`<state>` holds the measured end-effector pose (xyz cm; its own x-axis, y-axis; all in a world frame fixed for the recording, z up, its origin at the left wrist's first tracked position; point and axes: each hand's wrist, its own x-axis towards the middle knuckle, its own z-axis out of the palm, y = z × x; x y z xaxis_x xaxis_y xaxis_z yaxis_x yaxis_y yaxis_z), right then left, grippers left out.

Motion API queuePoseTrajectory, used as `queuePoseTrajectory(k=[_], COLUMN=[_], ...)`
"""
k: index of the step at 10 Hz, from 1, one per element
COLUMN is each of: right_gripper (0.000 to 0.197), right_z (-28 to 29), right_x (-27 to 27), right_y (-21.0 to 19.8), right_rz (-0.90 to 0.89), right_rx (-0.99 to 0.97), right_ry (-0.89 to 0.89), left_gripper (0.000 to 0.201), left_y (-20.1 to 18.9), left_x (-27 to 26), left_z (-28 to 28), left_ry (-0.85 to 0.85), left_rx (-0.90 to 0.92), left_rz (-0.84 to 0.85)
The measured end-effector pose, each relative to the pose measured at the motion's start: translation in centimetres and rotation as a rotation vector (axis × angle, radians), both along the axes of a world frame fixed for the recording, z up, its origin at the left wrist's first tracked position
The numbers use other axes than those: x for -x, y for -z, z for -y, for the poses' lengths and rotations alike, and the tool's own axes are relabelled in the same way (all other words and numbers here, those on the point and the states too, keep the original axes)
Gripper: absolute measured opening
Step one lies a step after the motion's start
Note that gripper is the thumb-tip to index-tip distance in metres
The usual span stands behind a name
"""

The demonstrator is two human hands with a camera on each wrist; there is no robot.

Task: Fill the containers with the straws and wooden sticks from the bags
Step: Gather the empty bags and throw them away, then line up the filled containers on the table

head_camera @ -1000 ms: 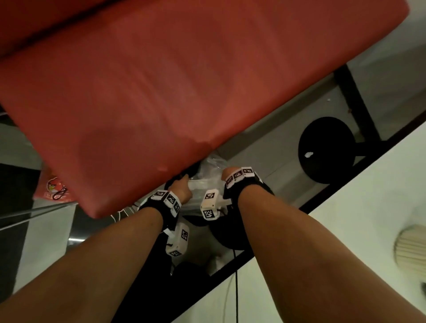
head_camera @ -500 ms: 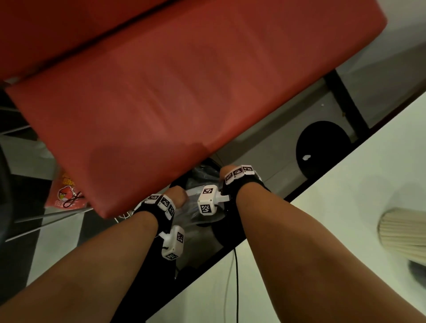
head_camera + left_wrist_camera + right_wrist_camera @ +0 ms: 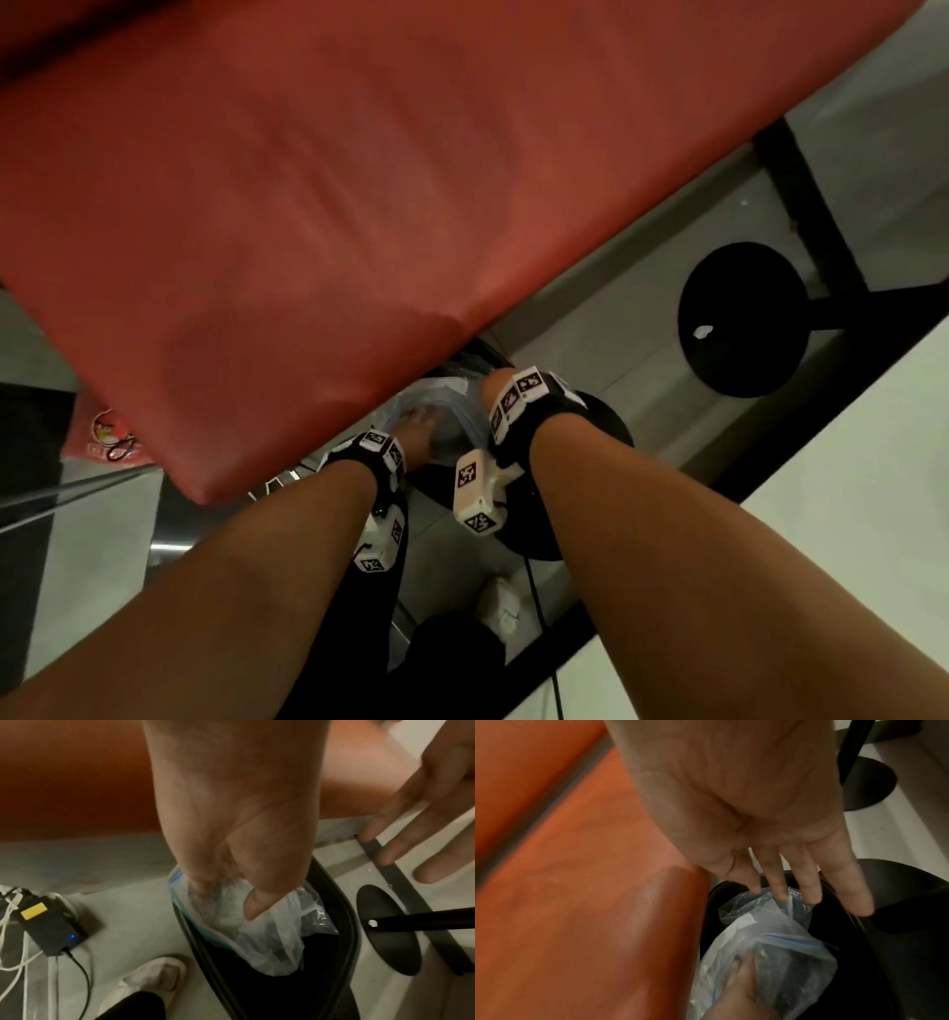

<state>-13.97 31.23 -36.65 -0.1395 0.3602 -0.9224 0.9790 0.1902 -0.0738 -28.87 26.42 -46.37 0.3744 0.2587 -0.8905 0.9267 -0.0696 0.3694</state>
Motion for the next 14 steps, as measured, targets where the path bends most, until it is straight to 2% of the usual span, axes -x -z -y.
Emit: queuePoseTrajectory(k=[1, 2, 3, 4, 5, 6, 7, 8, 9, 10, 11, 12, 13, 14], right_gripper=[0.098, 0.084, 0.046, 0.067, 0.057, 0.052, 0.04, 0.033, 0.035, 0.034, 0.037, 0.041, 0.042, 0.022], right_z=[1.3, 1.7, 1.2, 1.2, 1.3, 1.2, 0.7, -0.5, -1.5, 0.0, 3.8, 10.3, 18.3, 26.9], right_x=[0.0, 0.4, 0.9, 0.7, 1.6, 2.1, 2.5, 2.2, 0.5, -2.4, -6.7, -12.4, -17.5, -20.9], right_y=[1.3, 3.2, 5.1, 6.7, 6.8, 5.0, 0.5, -5.4, -12.0, -19.4, -25.8, -31.0, -34.2, -35.9], right_rz=[-0.042, 0.002, 0.001, 0.026, 0.054, 0.02, -0.007, -0.144, -0.399, -0.591, -0.696, -0.682, -0.561, -0.346], right_rx=[-0.044, 0.002, 0.049, 0.054, 0.098, 0.109, 0.114, 0.044, 0.008, -0.194, -0.468, -0.612, -0.751, -0.654], right_ry=[-0.09, -0.132, -0.045, -0.033, 0.404, 0.697, 0.806, 0.979, 1.379, 1.857, 1.962, 2.093, 2.199, 2.29], left_gripper=[0.065, 0.063, 0.069, 0.068, 0.053, 0.04, 0.038, 0.034, 0.022, 0.022, 0.037, 0.043, 0.057, 0.094], left_y=[1.4, 2.8, 4.0, 5.6, 3.4, 1.3, -2.4, -7.8, -15.8, -24.7, -33.1, -39.8, -44.8, -47.5], left_x=[0.1, -0.7, -1.3, -1.8, -2.7, -2.5, -1.3, -0.7, -2.5, -6.5, -12.2, -18.1, -24.1, -28.6], left_z=[0.3, 0.7, 0.1, -1.0, -1.4, -2.1, -4.0, -6.8, -9.1, -10.5, -9.4, -5.7, -0.5, 5.0], left_ry=[0.096, 0.114, 0.04, -0.095, -0.326, -0.595, -0.552, -0.409, -0.483, -0.454, -0.211, -0.023, 0.105, 0.165], left_rx=[-0.064, -0.086, -0.052, 0.031, 0.279, 0.326, 0.233, 0.137, 0.213, 0.164, 0.023, 0.055, -0.043, -0.302], left_rz=[-0.053, -0.033, -0.037, -0.035, 0.081, 0.111, 0.118, 0.21, 0.359, 0.479, 0.567, 0.607, 0.704, 0.807])
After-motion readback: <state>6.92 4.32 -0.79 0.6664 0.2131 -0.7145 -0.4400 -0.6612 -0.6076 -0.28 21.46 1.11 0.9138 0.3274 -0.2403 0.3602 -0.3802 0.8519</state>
